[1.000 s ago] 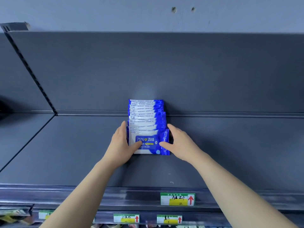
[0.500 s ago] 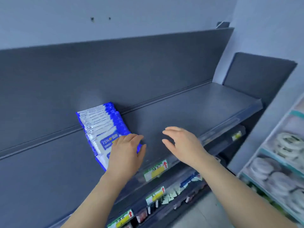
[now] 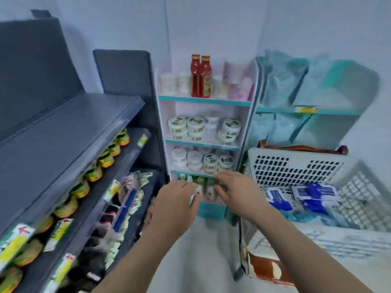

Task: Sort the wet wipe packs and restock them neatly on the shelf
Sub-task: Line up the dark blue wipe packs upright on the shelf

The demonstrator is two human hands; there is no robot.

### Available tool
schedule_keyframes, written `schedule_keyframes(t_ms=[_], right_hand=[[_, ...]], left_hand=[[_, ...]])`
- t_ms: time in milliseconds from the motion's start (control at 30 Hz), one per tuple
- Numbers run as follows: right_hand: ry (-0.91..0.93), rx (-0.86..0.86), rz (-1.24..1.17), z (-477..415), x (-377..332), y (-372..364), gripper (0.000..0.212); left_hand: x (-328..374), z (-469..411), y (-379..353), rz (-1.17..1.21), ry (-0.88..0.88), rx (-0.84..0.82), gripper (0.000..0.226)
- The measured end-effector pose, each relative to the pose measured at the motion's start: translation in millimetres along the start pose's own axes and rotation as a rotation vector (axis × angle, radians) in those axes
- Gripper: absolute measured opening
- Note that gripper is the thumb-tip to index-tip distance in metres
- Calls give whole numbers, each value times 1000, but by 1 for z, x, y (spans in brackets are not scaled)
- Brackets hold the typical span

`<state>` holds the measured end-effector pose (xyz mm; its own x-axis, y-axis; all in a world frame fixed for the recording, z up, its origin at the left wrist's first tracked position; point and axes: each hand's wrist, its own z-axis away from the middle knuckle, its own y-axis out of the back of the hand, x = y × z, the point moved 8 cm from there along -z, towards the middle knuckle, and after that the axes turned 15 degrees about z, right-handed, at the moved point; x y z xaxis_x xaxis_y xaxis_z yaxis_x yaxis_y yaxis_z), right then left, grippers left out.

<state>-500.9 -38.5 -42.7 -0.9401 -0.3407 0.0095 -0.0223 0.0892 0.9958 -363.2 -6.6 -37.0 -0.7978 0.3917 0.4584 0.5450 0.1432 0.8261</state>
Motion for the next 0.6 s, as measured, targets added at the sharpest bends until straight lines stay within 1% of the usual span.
schedule_keyframes(t_ms=[100, 200, 300, 433, 600], right_hand=[[-117, -26, -24, 32, 88, -12, 31], [-209, -73, -29, 57, 172, -27, 35], [-286, -151, -24, 73, 247, -48, 39], [-382, -234, -66, 81, 326, -88, 37], [-451, -311, -162, 72, 386, -148, 38]], left_hand=[[63, -35, -62, 75, -73, -59, 32], [109, -67, -132, 125, -40, -153, 30], [143, -96, -198, 171, -1, -210, 35], [149, -130, -281, 189, 144, -310, 29], [122, -160, -353, 181, 292, -447, 28]])
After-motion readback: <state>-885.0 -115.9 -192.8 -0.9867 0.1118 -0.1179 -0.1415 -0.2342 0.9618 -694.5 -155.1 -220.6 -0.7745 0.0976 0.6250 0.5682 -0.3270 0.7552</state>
